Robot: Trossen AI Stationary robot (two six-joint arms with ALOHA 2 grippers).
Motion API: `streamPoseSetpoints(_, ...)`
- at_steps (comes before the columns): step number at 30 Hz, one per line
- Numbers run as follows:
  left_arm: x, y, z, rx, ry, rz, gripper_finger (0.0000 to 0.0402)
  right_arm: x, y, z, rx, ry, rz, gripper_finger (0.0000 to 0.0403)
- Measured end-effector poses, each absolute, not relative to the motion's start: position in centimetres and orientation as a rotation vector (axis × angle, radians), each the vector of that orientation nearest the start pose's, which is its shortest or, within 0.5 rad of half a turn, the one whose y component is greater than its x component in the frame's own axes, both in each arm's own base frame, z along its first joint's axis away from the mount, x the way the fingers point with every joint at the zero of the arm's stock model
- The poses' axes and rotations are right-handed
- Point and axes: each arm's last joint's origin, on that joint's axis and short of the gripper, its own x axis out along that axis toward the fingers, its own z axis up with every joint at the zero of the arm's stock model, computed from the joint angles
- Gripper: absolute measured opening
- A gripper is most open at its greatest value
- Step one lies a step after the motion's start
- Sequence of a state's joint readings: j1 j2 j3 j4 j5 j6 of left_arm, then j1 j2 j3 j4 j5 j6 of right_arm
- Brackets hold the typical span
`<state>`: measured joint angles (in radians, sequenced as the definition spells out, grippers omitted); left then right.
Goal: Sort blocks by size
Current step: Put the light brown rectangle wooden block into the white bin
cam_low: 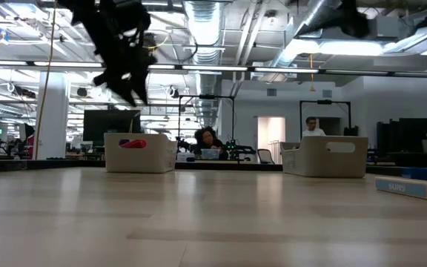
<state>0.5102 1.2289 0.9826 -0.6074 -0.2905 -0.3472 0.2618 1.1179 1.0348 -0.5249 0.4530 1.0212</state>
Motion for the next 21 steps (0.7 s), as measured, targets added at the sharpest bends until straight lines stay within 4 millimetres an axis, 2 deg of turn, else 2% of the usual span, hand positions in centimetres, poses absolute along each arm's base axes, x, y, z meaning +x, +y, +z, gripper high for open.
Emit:
streamPoseSetpoints(6,22.7,11.8,31.5,-0.409,0.611,0.693,0.0201,21.7,6.2,28.8,0.947,0.854,-0.551,0.0270)
streamPoseSetpoints(11,23.2,11.0,32.3,-0.407,0.590,0.655,0.0201,22.8,9.2,25.0,0.977,1.133,-0.623,0.0270)
streamPoseSetpoints(16,22.9,10.9,32.1,-0.475,0.608,0.681,0.0202,24.1,11.6,21.8,0.990,1.237,-0.708,0.0270)
streamPoseSetpoints(21,22.9,10.8,31.9,-0.463,0.635,0.665,0.0202,25.1,12.9,19.5,1.017,1.277,-0.752,0.0270)
